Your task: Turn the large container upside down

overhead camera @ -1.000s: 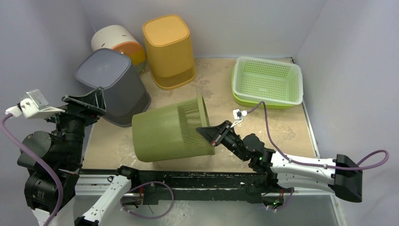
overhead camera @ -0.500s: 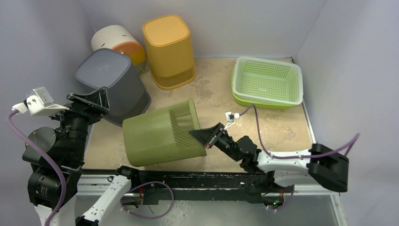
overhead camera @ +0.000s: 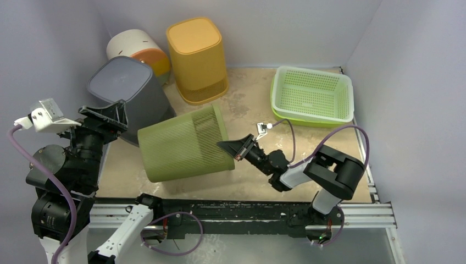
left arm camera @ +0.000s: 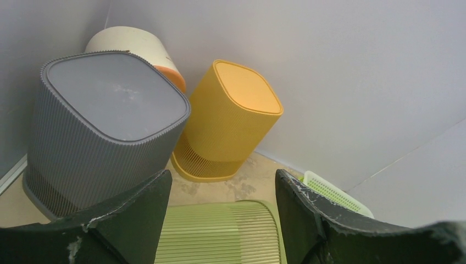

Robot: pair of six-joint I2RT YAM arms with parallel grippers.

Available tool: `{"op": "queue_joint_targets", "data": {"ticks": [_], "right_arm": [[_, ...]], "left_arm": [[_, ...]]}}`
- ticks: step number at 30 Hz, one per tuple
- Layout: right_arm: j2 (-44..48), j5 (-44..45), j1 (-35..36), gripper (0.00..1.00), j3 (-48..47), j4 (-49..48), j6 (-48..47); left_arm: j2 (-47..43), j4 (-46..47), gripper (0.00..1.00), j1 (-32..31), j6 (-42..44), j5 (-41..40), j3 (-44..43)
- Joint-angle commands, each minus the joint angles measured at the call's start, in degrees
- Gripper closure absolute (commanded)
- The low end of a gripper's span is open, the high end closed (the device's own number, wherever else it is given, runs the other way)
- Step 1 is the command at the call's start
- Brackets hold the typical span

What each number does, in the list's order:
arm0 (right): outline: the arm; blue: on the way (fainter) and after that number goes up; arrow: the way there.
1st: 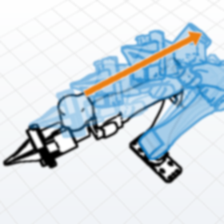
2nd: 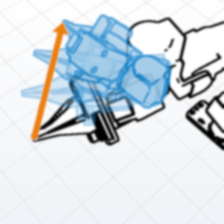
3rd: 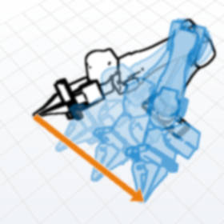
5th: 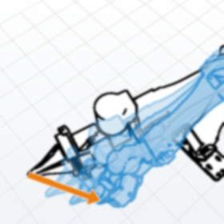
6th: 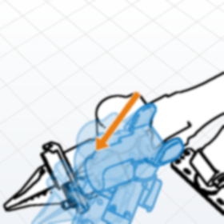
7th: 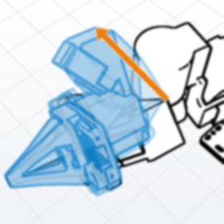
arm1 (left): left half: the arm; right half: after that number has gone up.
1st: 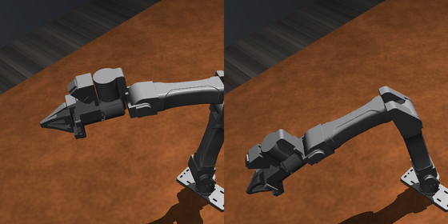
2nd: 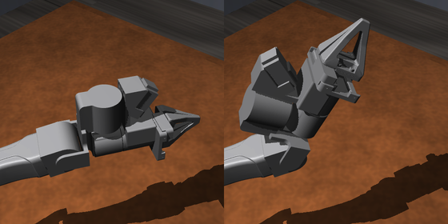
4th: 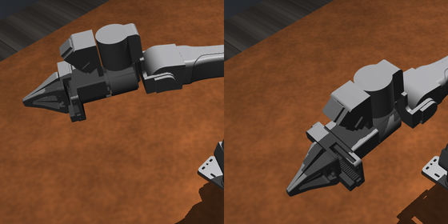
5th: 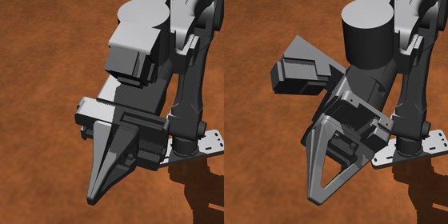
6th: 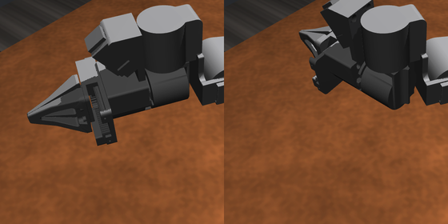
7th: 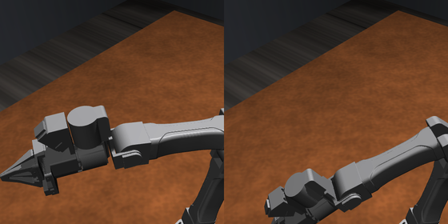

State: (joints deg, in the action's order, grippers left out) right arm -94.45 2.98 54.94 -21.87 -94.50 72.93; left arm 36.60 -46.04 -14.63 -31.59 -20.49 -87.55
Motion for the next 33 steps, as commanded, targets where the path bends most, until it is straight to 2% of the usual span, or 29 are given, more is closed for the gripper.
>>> {"op": "queue_joint_targets", "data": {"ticks": [1,9,12,15,23,28,33], "right_arm": [[1.26,1.31,-4.58,1.0,8.89,-22.59,3.16],[10.18,-11.27,-20.7,1.0,20.95,-21.28,9.21],[11.61,-14.96,-22.65,1.0,20.78,-21.07,8.68],[11.55,-18.47,-22.61,1.0,15.67,-22.67,9.56],[12.68,-19.25,-14.03,1.0,-2.94,-22.73,10.12],[10.71,-18.05,-10.17,1.0,-7.02,-22.75,11.67],[5.2,-17.64,-7.02,1.0,-8.57,-22.47,12.43]], "left_arm": [[1.23,-0.43,0.34,0.23,2.26,-1.57,-2.87],[2.14,0.15,0.34,0.3,1.31,-1.34,-3.28],[2.2,0.49,0.34,0.3,0.97,-1.22,-2.91],[2.38,0.81,0.34,0.28,0.96,-1.39,-2.89],[3.74,0.36,0.34,0.35,0.79,-1.04,-5.22],[4.62,-0.86,0.33,0.31,1.03,-1.19,-7.77],[3.86,-1.21,0.34,0.31,0.21,-1.31,-6.52]]}}
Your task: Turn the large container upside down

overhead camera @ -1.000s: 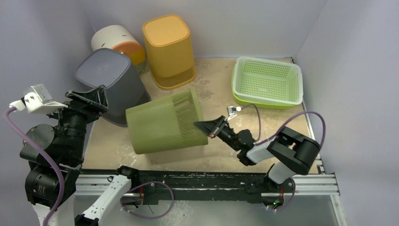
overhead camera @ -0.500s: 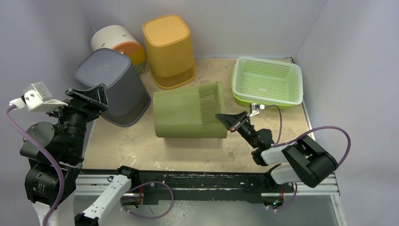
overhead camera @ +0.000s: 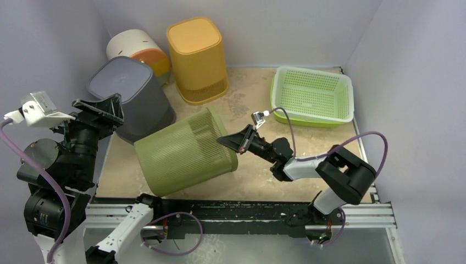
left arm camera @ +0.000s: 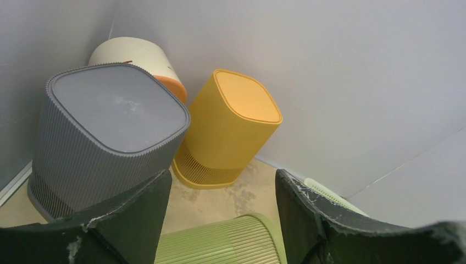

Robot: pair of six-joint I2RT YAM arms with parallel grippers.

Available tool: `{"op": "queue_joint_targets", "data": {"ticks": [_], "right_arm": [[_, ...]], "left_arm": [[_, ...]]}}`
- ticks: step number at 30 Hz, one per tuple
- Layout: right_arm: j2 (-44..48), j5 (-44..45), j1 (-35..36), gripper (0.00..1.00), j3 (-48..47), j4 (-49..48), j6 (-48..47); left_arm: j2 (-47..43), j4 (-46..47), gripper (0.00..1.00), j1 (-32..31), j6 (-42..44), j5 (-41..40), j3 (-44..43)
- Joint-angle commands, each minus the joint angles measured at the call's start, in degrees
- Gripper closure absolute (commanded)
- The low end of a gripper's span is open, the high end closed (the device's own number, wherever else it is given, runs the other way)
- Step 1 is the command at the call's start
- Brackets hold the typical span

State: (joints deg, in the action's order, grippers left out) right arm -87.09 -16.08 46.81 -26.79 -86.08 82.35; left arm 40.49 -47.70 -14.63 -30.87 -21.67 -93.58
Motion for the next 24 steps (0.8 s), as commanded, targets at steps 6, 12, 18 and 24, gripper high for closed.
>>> {"op": "queue_joint_targets", "data": {"ticks": [6,12,18,24], "right_arm": [[-6.65,0.63,-5.71,1.0,3.49,-30.72,7.06],[-4.51,-4.04,-14.91,1.0,12.44,-30.66,8.28],[-6.08,-7.78,-20.5,1.0,17.56,-30.55,7.03],[-11.69,-9.63,-26.42,0.8,22.01,-30.49,3.28]], "left_arm": [[-0.59,-0.94,0.34,0.31,-0.46,-0.65,-1.3],[-0.22,-3.13,0.33,0.31,0.55,-2.02,-3.84],[-0.58,-2.61,0.33,0.32,0.06,-1.62,-2.55],[-1.62,-2.09,0.33,0.31,-0.24,-1.49,-0.1]]}}
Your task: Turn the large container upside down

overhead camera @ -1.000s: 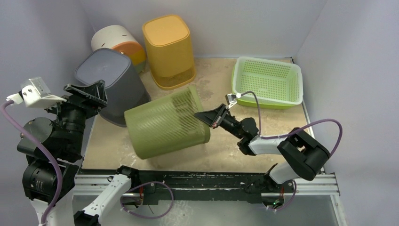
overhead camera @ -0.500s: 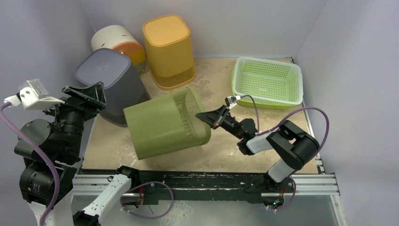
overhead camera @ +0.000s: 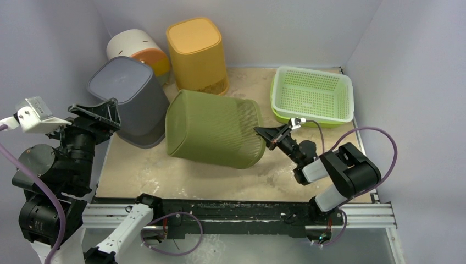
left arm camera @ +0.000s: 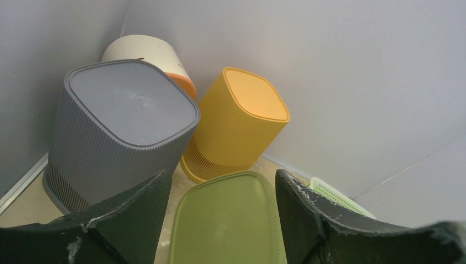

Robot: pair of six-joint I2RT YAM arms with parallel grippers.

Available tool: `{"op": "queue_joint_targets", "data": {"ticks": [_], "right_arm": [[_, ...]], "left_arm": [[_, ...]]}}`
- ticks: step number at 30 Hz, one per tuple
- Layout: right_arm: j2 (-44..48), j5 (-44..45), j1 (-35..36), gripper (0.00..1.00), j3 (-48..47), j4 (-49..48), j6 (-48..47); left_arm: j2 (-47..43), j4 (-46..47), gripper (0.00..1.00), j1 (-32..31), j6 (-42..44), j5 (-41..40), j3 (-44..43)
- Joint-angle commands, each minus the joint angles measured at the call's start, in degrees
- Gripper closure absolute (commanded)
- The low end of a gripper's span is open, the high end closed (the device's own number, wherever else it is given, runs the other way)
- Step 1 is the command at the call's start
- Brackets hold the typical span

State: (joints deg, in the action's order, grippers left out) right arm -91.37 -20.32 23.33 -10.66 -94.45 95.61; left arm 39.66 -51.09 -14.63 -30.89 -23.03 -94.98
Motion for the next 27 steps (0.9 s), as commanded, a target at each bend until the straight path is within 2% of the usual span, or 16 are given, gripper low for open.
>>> {"op": "queue_joint_targets", "data": {"ticks": [1,3,5,10,24,27], "right_arm": [[-8.56,-5.77,-3.83,0.69,5.98,-22.15,-10.39],[-10.42,-6.81,-4.85,0.55,5.61,-22.16,-11.14],[-11.76,-7.33,-5.11,0.46,4.9,-22.14,-11.53],[-13.2,-7.04,-5.5,0.39,4.72,-22.1,-12.75],[-13.53,-4.99,-5.57,0.33,7.29,-21.98,-16.95],[-11.98,-5.08,-5.53,0.22,7.4,-22.64,-17.0]], "left_arm": [[-0.93,1.38,0.33,0.32,-0.17,-0.29,1.83],[-0.99,1.58,0.33,0.31,-0.07,-0.4,2.84],[-1.05,1.82,0.33,0.31,-0.06,-0.35,3.61],[-1.55,2.79,0.33,0.31,-0.09,-0.36,5.42],[-1.56,3.53,0.33,0.31,0.39,-0.21,8.16],[-1.45,3.5,0.33,0.35,0.64,0.08,8.62]]}}
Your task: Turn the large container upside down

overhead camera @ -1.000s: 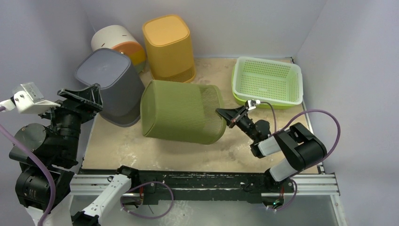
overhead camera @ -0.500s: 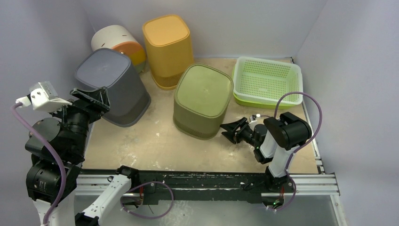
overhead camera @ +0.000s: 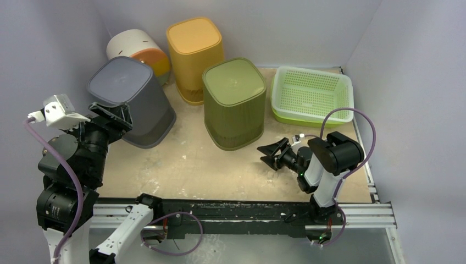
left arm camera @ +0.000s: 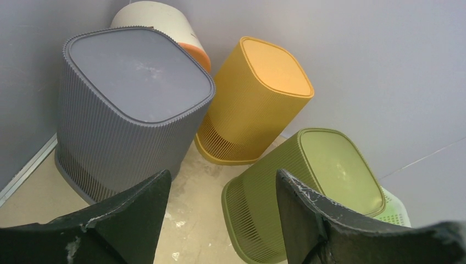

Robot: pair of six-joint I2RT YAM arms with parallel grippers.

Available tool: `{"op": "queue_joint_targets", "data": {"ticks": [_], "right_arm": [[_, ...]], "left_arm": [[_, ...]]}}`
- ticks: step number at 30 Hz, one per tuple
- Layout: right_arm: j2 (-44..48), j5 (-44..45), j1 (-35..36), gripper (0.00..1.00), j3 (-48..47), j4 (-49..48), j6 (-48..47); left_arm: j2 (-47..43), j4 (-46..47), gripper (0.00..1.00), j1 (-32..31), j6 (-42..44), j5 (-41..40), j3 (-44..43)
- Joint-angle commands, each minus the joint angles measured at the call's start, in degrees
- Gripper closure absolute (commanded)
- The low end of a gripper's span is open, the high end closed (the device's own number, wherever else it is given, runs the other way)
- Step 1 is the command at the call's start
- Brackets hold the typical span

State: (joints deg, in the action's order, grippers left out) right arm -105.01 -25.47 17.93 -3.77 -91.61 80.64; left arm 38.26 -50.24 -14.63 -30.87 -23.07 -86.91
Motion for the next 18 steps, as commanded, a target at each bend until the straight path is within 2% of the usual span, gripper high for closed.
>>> {"op": "queue_joint_targets", "data": {"ticks": [1,4,7,9,10,12,14,16,18], "right_arm": [[2.66,-0.08,-0.17,0.18,0.47,-25.44,-2.01],[7.8,-0.87,-0.12,0.07,-0.98,-21.07,-3.14],[16.23,-1.36,-0.1,0.03,-3.88,-9.98,-6.45],[25.24,-1.22,-0.09,0.01,-7.41,4.0,-10.81],[31.32,0.31,-0.09,0.01,-9.69,13.95,-16.53],[43.03,6.84,0.24,0.0,-16.9,39.07,-27.51],[51.74,17.67,0.35,0.0,-22.23,55.9,-34.65],[56.74,25.48,0.35,0.0,-26.03,65.09,-38.63],[58.08,29.15,0.35,0.0,-29.8,71.88,-42.13]], "left_arm": [[-0.16,2.66,0.33,0.37,0.56,0.1,0.71],[-0.25,2.9,0.33,0.31,0.61,0.42,1.35],[-0.23,3.33,0.32,0.31,0.55,1.34,2.19],[-0.03,3.56,0.32,0.31,0.88,2.14,2.76],[0.18,3.57,0.32,0.31,1.01,2.55,2.93],[1.0,3.28,0.32,0.31,1.54,3.42,3.01],[1.49,2.95,0.32,0.31,1.76,4.14,3.13],[1.59,3.06,0.32,0.31,1.88,4.74,3.66],[1.51,3.48,0.32,0.31,1.89,5.31,4.55]]}}
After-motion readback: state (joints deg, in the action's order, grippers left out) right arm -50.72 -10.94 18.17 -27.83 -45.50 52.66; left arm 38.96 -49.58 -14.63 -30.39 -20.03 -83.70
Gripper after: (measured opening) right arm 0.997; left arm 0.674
